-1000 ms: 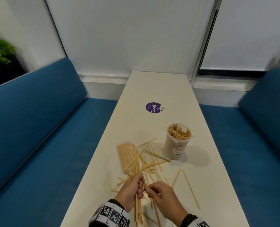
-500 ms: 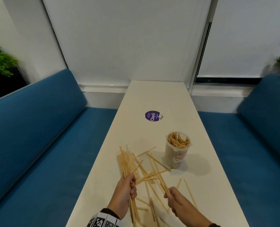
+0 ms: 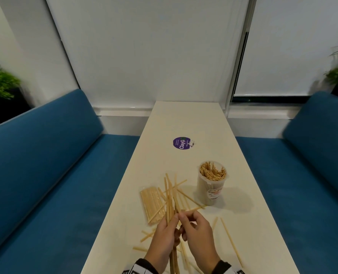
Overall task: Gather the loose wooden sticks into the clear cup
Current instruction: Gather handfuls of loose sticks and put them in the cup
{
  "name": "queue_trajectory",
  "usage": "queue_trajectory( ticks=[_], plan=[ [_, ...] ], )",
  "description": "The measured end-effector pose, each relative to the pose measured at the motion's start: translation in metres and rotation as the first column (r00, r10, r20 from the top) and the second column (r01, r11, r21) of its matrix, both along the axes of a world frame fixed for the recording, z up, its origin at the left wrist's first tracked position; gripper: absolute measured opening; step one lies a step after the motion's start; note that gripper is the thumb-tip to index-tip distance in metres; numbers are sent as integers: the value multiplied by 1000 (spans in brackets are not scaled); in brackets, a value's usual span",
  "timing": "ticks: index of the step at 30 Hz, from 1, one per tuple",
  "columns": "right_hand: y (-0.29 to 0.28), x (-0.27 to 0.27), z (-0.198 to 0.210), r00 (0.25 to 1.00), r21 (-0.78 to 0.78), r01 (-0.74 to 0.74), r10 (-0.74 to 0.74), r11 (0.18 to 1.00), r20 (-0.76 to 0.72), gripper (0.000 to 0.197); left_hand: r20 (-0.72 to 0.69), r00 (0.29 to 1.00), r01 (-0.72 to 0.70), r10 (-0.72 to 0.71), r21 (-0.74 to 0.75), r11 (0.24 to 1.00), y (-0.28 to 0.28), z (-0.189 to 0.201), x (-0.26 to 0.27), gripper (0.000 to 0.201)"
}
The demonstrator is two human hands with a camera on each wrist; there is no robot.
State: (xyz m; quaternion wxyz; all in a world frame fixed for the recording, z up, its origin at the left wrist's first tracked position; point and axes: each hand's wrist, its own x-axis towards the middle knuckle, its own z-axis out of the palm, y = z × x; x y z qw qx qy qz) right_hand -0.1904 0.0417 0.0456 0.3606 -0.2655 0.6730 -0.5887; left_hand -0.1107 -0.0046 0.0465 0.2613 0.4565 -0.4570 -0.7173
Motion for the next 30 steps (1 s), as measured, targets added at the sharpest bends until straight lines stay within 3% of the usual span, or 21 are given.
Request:
queue_trajectory(
  ticks=[5, 12, 17, 20, 23, 25, 26, 28, 30],
  plan=[
    [3, -5, 4, 997, -45, 53, -50, 998, 64, 6, -42, 999, -16, 16, 3, 1000, -2, 4, 1, 22],
    [7, -9, 10, 987, -56, -57, 47, 997, -155, 15, -74, 997, 16, -20, -50, 999, -2, 15, -4, 26],
    [11, -13, 1, 895, 85, -239, 254, 967, -366, 22, -76, 997, -33, 27, -76, 997, -5, 16, -5, 28],
    [13, -16, -1, 904, 107, -178, 206, 978, -375, 12, -107, 992, -70, 60, -88, 994, -12, 22, -4, 22],
    [14, -21, -2, 983, 163, -30, 59, 986, -174, 12, -138, 986, -112, 98, -94, 989, -20, 27, -5, 21],
    [10, -26, -4, 989, 291, -15, -29, 957, 147, 25, -124, 984, -142, 127, -123, 982, -23, 30, -7, 24],
    [8, -29, -4, 939, 338, -53, -68, 940, 338, 32, -111, 984, -157, 142, -143, 977, -25, 31, -9, 25],
    [5, -31, -6, 754, 344, -123, -138, 931, 643, 41, -87, 984, -173, 158, -198, 965, -25, 35, -12, 26],
    [2, -29, -4, 603, 303, -151, -155, 941, 782, 43, -81, 984, -174, 159, -256, 951, -24, 38, -16, 26]
  ],
)
